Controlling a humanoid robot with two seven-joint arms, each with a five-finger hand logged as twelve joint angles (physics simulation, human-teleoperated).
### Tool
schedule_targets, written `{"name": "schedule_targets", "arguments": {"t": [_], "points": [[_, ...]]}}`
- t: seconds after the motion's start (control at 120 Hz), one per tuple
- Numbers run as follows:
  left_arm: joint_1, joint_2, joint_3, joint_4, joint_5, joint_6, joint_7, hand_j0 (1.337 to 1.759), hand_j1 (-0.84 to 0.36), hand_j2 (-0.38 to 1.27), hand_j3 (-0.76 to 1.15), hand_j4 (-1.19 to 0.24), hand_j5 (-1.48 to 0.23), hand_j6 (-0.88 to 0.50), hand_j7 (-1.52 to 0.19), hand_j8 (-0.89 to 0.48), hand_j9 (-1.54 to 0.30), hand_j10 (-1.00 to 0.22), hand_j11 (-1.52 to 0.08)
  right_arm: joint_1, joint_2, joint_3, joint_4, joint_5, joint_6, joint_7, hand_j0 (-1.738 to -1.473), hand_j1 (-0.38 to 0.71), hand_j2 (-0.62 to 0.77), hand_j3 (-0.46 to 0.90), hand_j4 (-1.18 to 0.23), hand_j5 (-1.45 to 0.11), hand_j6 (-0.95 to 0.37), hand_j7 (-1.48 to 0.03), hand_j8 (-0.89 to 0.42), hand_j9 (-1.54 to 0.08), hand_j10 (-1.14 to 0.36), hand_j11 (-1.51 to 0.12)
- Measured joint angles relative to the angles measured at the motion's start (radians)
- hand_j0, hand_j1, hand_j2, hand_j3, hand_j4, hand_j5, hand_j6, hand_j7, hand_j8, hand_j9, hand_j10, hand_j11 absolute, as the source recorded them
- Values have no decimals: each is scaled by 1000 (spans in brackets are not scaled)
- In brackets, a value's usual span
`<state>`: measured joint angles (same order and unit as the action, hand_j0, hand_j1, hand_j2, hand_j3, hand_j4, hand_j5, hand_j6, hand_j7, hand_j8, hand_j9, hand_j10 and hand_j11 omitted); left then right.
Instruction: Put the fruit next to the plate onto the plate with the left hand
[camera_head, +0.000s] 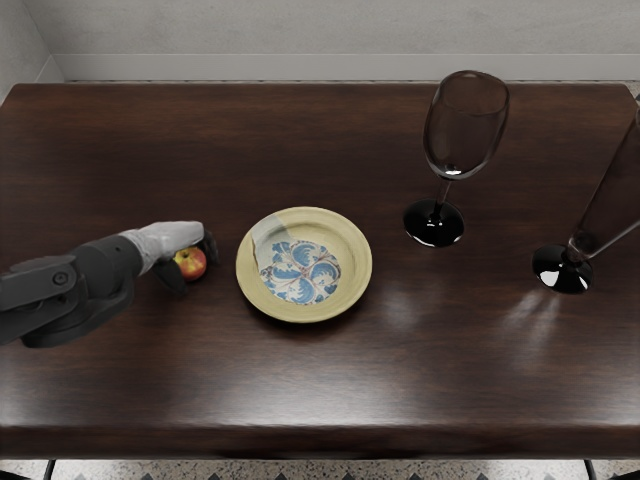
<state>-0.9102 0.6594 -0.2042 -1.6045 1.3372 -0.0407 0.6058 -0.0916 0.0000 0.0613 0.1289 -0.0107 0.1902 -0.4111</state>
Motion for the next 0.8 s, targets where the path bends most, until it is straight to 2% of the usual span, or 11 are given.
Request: {"name": "schedule_targets", "arguments": {"t": [0.108, 0.217, 0.258, 0.275, 0.392, 0.575, 0.725, 0.8], "points": [[1, 0, 1, -4, 4, 1, 2, 1658, -372, 132, 0, -632, -755, -448, -611, -404, -633, -584, -789, 0, 0, 0, 0, 0, 0, 0, -1658, -349, 0, 0, 0, 0, 0, 0, 0, 0, 0, 0], [-1, -1, 2, -6, 7, -3, 6, 1655, -431, 196, 0, -683, -894, -414, -664, -393, -642, -545, -923, 0, 0, 0, 0, 0, 0, 0, -1658, -349, 0, 0, 0, 0, 0, 0, 0, 0, 0, 0], [-12, -1, 0, -7, 5, -5, 6, 1655, -434, 271, 0, -704, -938, -424, -748, -406, -725, -559, -961, 0, 0, 0, 0, 0, 0, 0, -1658, -349, 0, 0, 0, 0, 0, 0, 0, 0, 0, 0], [-28, -1, -1, -8, 1, -6, 6, 1655, -426, 365, 0, -710, -961, -453, -779, -429, -757, -590, -973, 0, 0, 0, 0, 0, 0, 0, -1658, -349, 0, 0, 0, 0, 0, 0, 0, 0, 0, 0], [-117, 4, -7, -9, -8, -17, 5, 1653, -447, 468, 0, -750, -1057, -409, -931, -381, -914, -625, -1041, 0, 0, 0, -1, 0, 0, 0, -1658, -349, 0, 0, 0, 0, 0, 0, 0, 0, 0, 0], [-266, -3, -12, -10, -93, -52, 5, 1650, -437, 435, 0, -768, -1137, -366, -1029, -370, -1035, -691, -1092, 0, 0, 0, -1, 0, 0, 0, -1658, -349, 0, 0, 0, 0, 0, 0, 0, 0, 0, 0], [-277, -108, -52, -19, -166, -104, 4, 1649, -412, 445, 0, -739, -1190, -348, -1072, -357, -1080, -744, -1113, 0, 0, 0, -2, 0, 0, 0, -1658, -349, 0, 0, 0, 0, 0, 0, 0, 0, 0, 0], [-282, -138, -63, -20, -182, -117, 5, 1648, -398, 394, 0, -742, -1204, -346, -1091, -348, -1092, -765, -1117, -1, 0, 0, -2, 0, 0, 0, -1658, -349, 0, 0, 0, 0, 0, 0, 0, 0, 0, 0]]}}
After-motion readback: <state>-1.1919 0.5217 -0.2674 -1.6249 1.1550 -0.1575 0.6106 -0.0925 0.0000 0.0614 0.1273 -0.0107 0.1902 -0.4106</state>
